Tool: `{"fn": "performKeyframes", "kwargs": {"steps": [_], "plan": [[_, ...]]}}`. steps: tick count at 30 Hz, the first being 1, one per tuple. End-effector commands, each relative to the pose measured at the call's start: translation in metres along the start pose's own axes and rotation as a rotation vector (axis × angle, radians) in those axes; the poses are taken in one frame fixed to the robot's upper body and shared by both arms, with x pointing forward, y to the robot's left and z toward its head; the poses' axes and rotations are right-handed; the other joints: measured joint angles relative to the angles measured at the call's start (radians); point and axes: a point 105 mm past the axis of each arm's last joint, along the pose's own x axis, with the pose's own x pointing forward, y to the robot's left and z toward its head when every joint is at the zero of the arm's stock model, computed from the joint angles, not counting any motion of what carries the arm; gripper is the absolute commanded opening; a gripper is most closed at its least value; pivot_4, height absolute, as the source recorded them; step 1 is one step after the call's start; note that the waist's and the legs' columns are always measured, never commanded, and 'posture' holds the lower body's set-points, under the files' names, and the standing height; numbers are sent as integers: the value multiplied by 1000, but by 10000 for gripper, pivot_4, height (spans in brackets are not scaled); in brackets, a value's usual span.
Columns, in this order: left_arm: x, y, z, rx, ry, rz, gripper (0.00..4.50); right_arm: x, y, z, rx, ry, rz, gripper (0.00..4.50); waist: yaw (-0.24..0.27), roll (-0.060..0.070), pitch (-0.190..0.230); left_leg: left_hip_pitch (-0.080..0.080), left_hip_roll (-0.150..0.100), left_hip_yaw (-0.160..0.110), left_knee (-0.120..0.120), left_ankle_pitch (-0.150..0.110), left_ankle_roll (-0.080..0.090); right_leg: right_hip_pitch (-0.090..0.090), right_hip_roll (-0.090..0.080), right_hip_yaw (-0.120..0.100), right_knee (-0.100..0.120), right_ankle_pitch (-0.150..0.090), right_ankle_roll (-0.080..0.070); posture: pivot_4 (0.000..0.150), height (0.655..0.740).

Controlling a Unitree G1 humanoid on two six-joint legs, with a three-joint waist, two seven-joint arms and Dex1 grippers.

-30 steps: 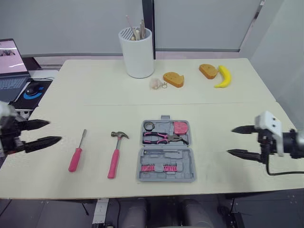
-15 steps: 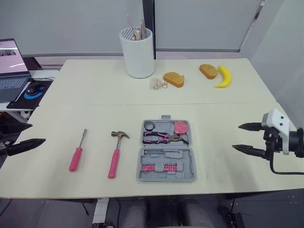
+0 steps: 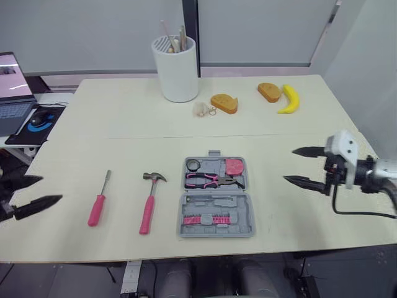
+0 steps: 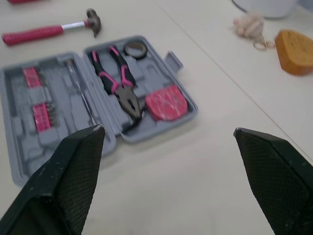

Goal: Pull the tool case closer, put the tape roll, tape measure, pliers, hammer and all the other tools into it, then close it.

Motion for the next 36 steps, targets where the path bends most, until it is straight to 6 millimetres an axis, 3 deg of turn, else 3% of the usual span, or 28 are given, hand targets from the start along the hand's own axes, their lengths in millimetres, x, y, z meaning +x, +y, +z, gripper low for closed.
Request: {"fn": "performKeyframes", "kwargs": {"steps": [1, 3, 5, 9, 14, 19, 23, 32, 36], "plan": [[-7, -26, -3, -23, -36, 32, 45000, 27, 16, 52, -92, -180, 124, 44745, -5, 0, 0, 0, 0, 1, 0, 0, 0, 0, 0, 2, 0, 0, 0, 1500, 7400], [-9, -51, -14, -65, -26, 20, 45000, 40, 28, 76, -102, -277, 194, 44745, -5, -1, 0, 0, 1, 3, -1, 0, 0, -1, 0, 3, 0, 1, -1, 1500, 7400], [-9, -65, -19, -90, -21, 20, 45000, 43, 34, 87, -100, -317, 233, 44745, 10, -3, -1, 0, 1, 2, -1, 0, 0, -2, 0, 2, 0, 1, -1, 1500, 7400], [-7, -87, -33, -117, 4, 24, 45000, 47, 40, 84, -103, -299, 277, 44745, 43, -6, -2, 0, -1, 0, 0, 0, -1, -3, -1, 0, -3, 1, -1, 1500, 7400], [9, -103, -24, -147, -57, 13, 45000, 48, 40, 79, -105, -280, 268, 44745, 46, -7, -3, 0, -1, 1, 0, 0, -1, -2, -2, 0, -3, 1, -1, 1500, 7400], [58, -111, -5, -180, -148, 59, 45000, 50, 41, 71, -84, -260, 225, 44745, 44, -6, -4, 0, -1, 1, 0, 0, -1, 2, -1, 0, -2, 1, -1, 1500, 7400], [97, -103, 7, -192, -200, 162, 45000, 51, 41, 69, -102, -249, 173, 44745, 41, -7, -4, 1, -1, 1, 1, 0, -1, 2, 0, 0, -1, 2, -1, 1500, 7400], [169, -96, -3, -147, -128, 277, 45000, 50, 46, 67, -65, -243, 118, 44745, 39, -8, -4, 1, -1, 0, 2, 0, -1, 3, 2, -1, 0, 2, -1, 1500, 7400], [188, -89, -5, -160, -106, 345, 45000, 48, 45, 64, -65, -221, 89, 44745, 39, -8, -5, 0, -2, 0, 4, 0, -1, 4, 2, -1, -1, 3, 1, 1500, 7400]]}}
